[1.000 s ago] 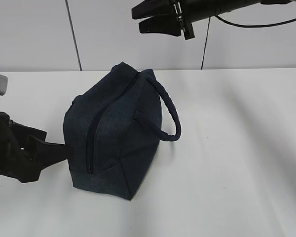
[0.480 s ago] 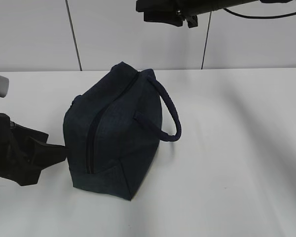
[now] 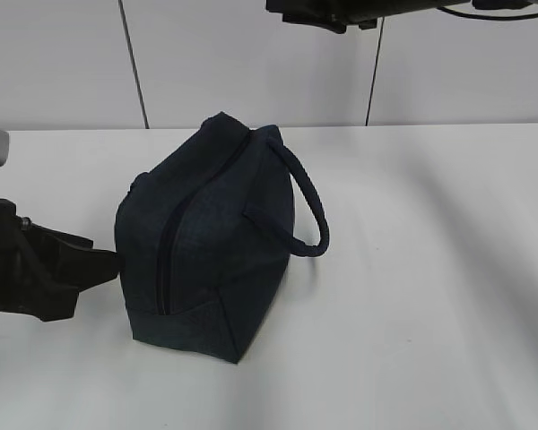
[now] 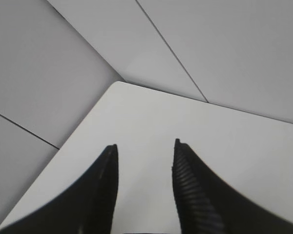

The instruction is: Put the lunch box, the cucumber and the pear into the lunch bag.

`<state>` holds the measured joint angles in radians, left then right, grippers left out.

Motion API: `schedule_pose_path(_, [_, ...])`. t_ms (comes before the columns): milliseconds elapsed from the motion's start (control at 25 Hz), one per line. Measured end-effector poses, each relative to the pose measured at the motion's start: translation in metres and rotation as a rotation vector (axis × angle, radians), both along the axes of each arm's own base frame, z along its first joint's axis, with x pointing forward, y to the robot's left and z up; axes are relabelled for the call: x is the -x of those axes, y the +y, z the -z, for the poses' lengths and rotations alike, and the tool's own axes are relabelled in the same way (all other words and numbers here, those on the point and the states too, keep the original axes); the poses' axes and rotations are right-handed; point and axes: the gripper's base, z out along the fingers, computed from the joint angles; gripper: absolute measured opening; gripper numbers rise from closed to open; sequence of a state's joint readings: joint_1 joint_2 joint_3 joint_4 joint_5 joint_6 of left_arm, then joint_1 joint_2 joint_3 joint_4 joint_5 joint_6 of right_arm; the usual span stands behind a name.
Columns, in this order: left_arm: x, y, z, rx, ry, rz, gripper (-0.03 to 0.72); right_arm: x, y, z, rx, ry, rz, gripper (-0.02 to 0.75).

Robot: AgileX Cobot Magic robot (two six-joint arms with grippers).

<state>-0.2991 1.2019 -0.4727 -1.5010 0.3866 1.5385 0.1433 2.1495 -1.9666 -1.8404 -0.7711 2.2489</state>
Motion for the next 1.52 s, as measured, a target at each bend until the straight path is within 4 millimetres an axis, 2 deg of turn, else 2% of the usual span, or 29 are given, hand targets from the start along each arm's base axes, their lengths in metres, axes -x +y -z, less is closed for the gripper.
schedule_pose_path(160, [0.0,0.0,0.0,0.002,0.001,0.001,0.272,0.001,-0.004,0.039,0.071,0.051,0.039,0.237])
schedule_pose_path(280, [0.001,-0.001,0.0,0.008,0.003,0.01,0.272,0.01,-0.009,0.058,0.167,0.025,0.055,0.211])
schedule_pose_path(360, [0.001,-0.001,0.0,0.011,0.005,0.015,0.272,0.019,-0.009,0.054,0.252,-0.048,0.078,0.202])
schedule_pose_path(440, [0.001,-0.001,0.0,0.012,0.005,0.016,0.272,0.036,-0.007,0.035,0.373,-0.184,0.121,0.198])
schedule_pose_path(560, [0.001,-0.002,0.0,0.013,0.005,0.017,0.272,0.06,-0.002,0.022,0.499,-0.281,0.201,0.197])
schedule_pose_path(680, [0.002,-0.002,-0.001,0.019,0.008,0.028,0.271,0.087,-0.002,0.03,0.562,-0.266,0.211,0.197])
schedule_pose_path(880, [0.003,-0.004,-0.001,0.026,0.012,0.044,0.27,0.131,-0.023,0.04,0.641,-0.226,0.269,0.197])
schedule_pose_path(1000, [0.005,-0.006,-0.001,0.043,0.02,0.073,0.27,0.152,-0.027,0.027,0.619,-0.248,0.257,0.197])
schedule_pose_path(1200, [0.007,-0.008,-0.002,0.061,0.027,0.099,0.27,0.176,-0.017,0.006,0.506,-0.308,0.128,0.197])
schedule_pose_path(1400, [0.009,-0.009,-0.003,0.074,0.03,0.117,0.27,0.185,-0.013,-0.015,0.283,-0.298,0.161,0.197])
schedule_pose_path(1520, [0.01,-0.011,-0.004,0.085,0.034,0.135,0.269,0.191,-0.009,-0.014,0.226,-0.3,0.107,0.197])
